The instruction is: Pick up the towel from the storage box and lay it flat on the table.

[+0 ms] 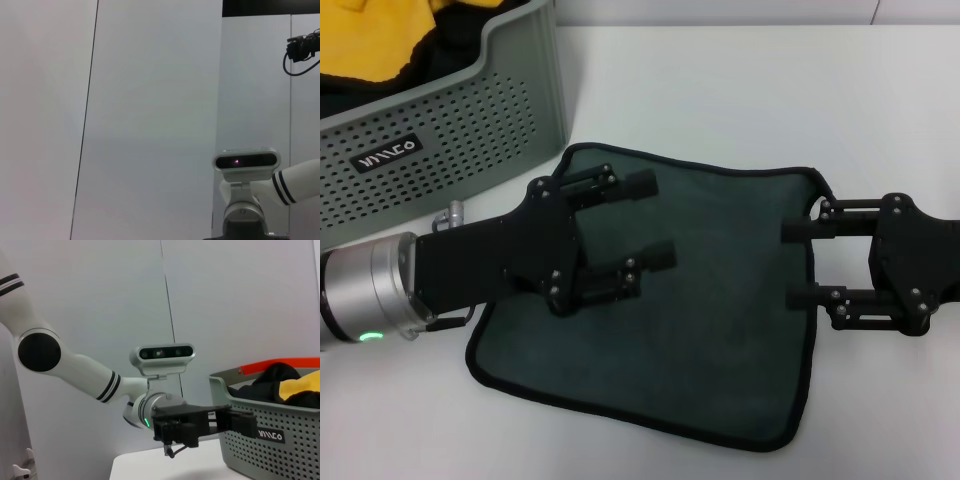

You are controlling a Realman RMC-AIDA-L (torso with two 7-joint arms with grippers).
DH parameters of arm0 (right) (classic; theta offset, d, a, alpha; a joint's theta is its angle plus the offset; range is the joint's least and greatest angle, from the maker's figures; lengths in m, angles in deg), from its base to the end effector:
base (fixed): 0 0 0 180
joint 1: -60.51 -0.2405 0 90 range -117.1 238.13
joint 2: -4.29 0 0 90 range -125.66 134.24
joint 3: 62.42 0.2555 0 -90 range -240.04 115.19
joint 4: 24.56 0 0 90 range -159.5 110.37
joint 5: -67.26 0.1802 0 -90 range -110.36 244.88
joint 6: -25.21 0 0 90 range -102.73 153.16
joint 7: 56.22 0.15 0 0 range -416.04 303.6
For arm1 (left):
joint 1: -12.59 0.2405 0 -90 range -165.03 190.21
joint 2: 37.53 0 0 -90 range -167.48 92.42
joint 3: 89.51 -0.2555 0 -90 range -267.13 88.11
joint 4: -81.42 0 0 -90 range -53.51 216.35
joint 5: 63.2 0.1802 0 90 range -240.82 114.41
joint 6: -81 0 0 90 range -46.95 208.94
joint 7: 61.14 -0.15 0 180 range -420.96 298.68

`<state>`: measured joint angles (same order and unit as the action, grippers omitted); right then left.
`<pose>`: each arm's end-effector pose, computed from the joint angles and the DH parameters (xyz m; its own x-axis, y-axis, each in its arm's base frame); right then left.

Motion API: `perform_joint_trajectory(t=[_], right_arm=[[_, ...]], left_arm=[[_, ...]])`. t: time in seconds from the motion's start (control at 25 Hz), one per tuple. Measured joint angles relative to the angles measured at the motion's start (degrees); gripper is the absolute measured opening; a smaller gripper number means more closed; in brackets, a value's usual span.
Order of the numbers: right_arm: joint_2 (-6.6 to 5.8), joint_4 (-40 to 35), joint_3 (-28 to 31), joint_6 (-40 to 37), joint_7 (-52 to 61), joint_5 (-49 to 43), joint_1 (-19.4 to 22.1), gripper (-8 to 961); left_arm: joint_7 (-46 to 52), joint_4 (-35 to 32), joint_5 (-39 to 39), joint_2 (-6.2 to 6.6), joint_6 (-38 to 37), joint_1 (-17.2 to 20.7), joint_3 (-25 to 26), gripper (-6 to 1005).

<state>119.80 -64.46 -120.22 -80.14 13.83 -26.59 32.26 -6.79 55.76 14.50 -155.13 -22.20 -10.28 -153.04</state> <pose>0.1946 0.2713 0.0109 0.7683 -0.0637 -0.6369 -0.0677 -0.9975 0.0181 -0.2114 0.2468 -0.0097 0.5900 0.0362 0.8066 0.1947 -0.9759 -0.0986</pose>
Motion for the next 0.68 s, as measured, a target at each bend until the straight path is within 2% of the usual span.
perform_joint_trajectory(t=[0.68], right_arm=[[-0.17,0.0,-0.03,0.16,-0.24,-0.13,-0.55,599]], left_arm=[[0.56,-0.79,0.0,0.08,0.19,-0.43,0.0,676]])
